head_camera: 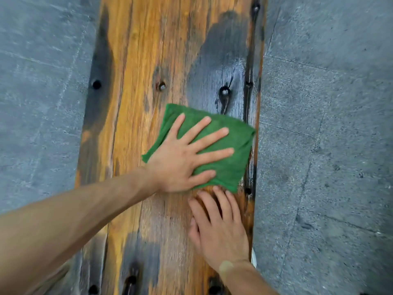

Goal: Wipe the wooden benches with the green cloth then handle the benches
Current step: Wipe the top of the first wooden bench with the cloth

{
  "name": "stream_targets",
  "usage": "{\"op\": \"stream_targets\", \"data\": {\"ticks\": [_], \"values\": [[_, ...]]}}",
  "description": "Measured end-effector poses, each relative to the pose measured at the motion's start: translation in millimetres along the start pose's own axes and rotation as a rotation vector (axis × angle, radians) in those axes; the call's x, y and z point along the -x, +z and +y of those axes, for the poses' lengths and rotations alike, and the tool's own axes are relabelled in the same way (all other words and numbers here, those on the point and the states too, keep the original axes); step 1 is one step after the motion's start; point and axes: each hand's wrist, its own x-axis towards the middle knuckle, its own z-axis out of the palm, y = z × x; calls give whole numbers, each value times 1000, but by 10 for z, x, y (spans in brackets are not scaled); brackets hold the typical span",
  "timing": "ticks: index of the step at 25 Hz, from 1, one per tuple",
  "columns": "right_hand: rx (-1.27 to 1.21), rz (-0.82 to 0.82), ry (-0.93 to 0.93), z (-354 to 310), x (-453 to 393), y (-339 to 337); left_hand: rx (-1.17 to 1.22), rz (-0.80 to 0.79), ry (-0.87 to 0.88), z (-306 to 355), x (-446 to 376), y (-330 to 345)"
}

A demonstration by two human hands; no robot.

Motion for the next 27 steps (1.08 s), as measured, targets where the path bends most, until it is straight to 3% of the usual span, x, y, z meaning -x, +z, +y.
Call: {"op": "stream_targets", "data": {"ticks": [2,3,5,6,7,9,12,14,16,18,21,24,27], "values": [[-31,8,12,-5,3,33,-2,10,-38,-321,659,81],[-36,8,2,-26,10,28,14,33,-177,-612,670,58],[-33,7,4,-7,6,22,101,94,-588,-1043,-48,-78],[-27,-3,8,3,1,9,138,104,-731,-1113,-568,-167],[-26,-15,4,2,-15,6,160,96,-765,-1080,-1053,-281],[-47,-54,-9,2,-34,-10,147,67,-643,-807,-1661,-414],[-324,-18,42,80,-50,-142,32,15,-381,-253,-1376,-278],[-669,155,260,236,-87,-436,-3,48,-313,299,-617,-94],[-751,399,558,627,-375,-684,89,93,-277,1058,163,127],[-686,391,751,916,-654,-795,130,-18,-151,2105,1159,537],[-637,269,691,906,-738,-697,79,-317,75,3250,2513,910],[-619,269,634,848,-569,-514,196,-319,-8,3399,2722,865],[-701,322,726,871,-560,-518,339,-64,-354,3010,1795,552]]}}
